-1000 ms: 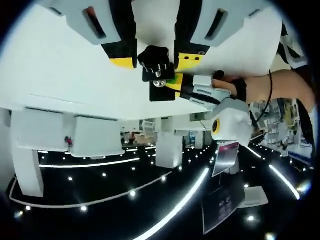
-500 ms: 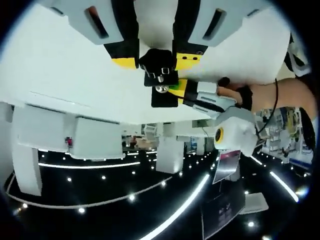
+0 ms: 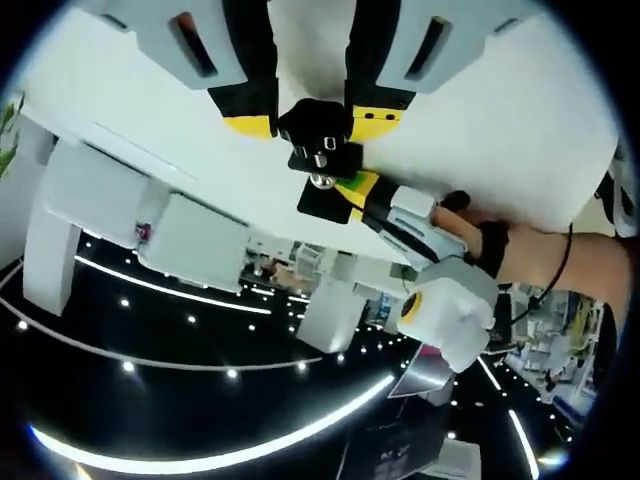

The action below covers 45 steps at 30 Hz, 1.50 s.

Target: Clamp the fixed fixture on the desktop, loosen the retaining clip, secure it to the edge of the desk, and tighten the retaining clip.

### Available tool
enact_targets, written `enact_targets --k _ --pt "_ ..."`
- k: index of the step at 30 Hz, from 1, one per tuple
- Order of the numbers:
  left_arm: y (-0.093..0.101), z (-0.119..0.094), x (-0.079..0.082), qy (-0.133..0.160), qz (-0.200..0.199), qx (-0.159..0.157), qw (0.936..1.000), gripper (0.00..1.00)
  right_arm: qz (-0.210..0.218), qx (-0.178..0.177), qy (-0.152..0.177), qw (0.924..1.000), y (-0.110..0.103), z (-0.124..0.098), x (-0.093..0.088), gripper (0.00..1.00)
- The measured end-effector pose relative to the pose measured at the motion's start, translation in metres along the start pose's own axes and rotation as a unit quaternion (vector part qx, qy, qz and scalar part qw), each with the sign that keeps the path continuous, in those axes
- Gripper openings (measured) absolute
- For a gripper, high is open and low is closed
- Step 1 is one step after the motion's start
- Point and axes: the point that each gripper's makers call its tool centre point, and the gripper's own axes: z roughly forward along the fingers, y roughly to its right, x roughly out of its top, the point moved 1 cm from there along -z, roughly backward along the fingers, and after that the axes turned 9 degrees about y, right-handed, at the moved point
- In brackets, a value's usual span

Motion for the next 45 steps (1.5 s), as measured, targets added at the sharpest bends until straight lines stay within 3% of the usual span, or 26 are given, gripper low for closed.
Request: enact_targets --k 7,12,14,17,20,24,30,35,39,45 --pt "-0.001 0.001 0.000 0.000 -0.001 0.000 1.0000 0.06 0.006 0.002 -0.003 1.0000 0.002 0.001 0.000 0.25" --pt "-0.001 0.001 -0.001 0.000 0.000 0.000 1.0000 0.06 0.134 -0.013 0.034 0.9904 0.015 -0.002 0.014 0.26" --pt "-0.001 0.001 -0.001 0.000 0.000 0.000 1.0000 0.06 0.193 0.005 0.027 0.9809 0.011 -0.007 0.012 0.26" --pt "-0.001 0.000 -0.001 0.000 0.000 -0.001 1.0000 0.06 0.226 0.009 0.029 0.9738 0.014 -0.009 0.013 0.26" --pt "0.000 0.000 -0.001 0.000 0.000 -0.001 1.0000 0.06 0.230 0.013 0.018 0.9728 0.012 -0.009 0.009 0.26" --pt "0.001 -0.001 -0.001 0.001 0.000 -0.002 1.0000 0.06 0.209 0.028 -0.015 0.9773 0.001 -0.007 -0.002 0.25" --pt "0.002 -0.002 -0.001 0.000 0.000 -0.002 1.0000 0.06 0.199 0.027 -0.012 0.9797 0.005 -0.006 -0.003 0.24" --pt "0.003 -0.003 0.000 0.001 0.000 -0.002 1.0000 0.06 0.116 0.029 0.004 0.9928 0.002 -0.007 0.000 0.24" --pt "0.004 -0.005 0.000 0.001 0.000 -0.002 1.0000 0.06 0.050 0.030 0.009 0.9983 0.002 -0.005 0.002 0.24" --pt "0.005 -0.006 0.001 0.001 0.000 -0.003 1.0000 0.06 0.035 0.025 0.010 0.9990 -0.005 -0.006 0.004 0.24"
